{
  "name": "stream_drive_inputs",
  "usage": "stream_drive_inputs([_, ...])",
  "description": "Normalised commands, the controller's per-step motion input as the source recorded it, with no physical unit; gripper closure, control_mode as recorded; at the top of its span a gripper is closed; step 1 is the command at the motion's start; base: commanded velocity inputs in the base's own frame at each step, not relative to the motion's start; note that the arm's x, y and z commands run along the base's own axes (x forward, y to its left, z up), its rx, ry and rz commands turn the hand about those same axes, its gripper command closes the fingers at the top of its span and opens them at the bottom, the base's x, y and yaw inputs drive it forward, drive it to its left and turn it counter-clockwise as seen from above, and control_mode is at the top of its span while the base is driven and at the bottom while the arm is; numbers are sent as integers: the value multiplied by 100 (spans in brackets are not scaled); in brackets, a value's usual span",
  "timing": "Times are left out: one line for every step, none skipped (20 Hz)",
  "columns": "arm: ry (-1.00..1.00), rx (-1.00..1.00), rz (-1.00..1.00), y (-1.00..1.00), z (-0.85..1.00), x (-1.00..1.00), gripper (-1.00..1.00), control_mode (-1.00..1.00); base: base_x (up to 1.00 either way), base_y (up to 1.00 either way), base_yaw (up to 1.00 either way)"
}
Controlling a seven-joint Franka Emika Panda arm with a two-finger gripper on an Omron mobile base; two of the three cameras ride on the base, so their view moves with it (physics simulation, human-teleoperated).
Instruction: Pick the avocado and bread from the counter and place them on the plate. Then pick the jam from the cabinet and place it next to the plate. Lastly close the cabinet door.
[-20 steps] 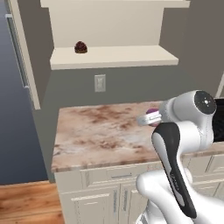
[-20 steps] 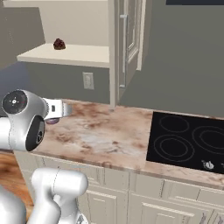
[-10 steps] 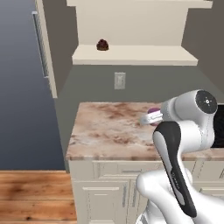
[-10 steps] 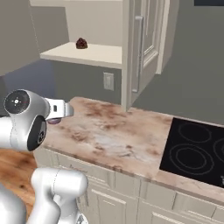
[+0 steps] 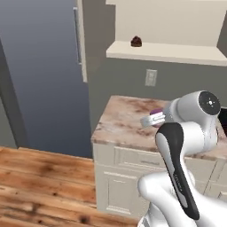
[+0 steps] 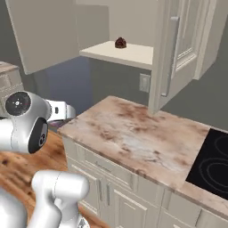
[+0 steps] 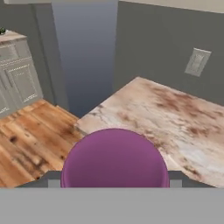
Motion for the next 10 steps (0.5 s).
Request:
stream_drive_inputs([0,0,0,0,0,0,100,100,-44,0,39])
stream_drive_inputs([0,0,0,0,0,0,100,100,-40,0,39])
stream_drive_inputs([0,0,0,0,0,0,100,100,-37,0,39])
stream_drive_inputs([0,0,0,0,0,0,100,100,-36,0,39])
stream_drive_inputs([0,0,0,0,0,0,100,100,-31,0,39])
stream_drive_inputs([0,0,0,0,0,0,100,100,-26,0,39])
stream_drive_inputs([0,0,0,0,0,0,100,100,-22,0,39])
stream_drive_inputs([0,0,0,0,0,0,100,100,-15,0,38])
stream_drive_inputs([0,0,0,0,0,0,100,100,-9,0,38])
stream_drive_inputs([0,0,0,0,0,0,100,100,-4,0,38])
